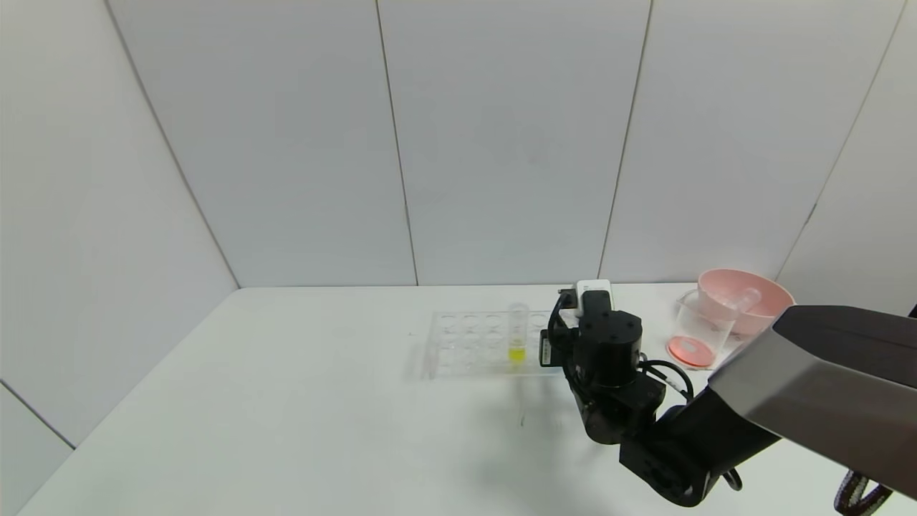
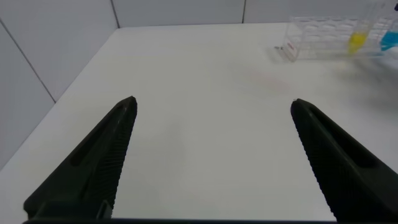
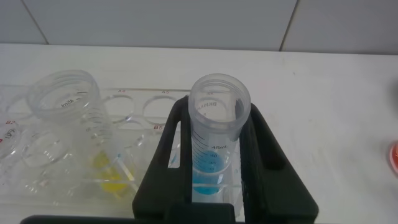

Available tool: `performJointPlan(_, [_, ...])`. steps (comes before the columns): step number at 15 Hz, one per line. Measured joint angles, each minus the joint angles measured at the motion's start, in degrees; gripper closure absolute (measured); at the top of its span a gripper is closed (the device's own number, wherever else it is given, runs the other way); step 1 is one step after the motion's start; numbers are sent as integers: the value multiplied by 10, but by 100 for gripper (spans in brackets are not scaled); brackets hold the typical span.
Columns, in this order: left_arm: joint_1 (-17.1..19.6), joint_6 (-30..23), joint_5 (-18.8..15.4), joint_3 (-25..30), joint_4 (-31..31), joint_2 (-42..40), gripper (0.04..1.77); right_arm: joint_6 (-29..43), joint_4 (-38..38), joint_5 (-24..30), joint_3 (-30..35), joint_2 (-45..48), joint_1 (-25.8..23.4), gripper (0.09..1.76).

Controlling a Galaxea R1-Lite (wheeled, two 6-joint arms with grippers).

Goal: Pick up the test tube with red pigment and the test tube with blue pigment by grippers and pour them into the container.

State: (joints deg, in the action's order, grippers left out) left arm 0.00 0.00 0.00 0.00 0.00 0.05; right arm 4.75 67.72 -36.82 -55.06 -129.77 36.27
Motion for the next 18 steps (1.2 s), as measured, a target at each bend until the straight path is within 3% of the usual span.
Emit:
performJointPlan(6, [0,0,0,0,0,0,5,-5,-1,-2,-1,5,0,135])
performJointPlan(12, [0,0,0,0,0,0,5,-64,-3,15,-9,44,0,135])
performJointPlan(18, [0,0,0,0,0,0,5,-73,-76,24,-33,106,-1,135])
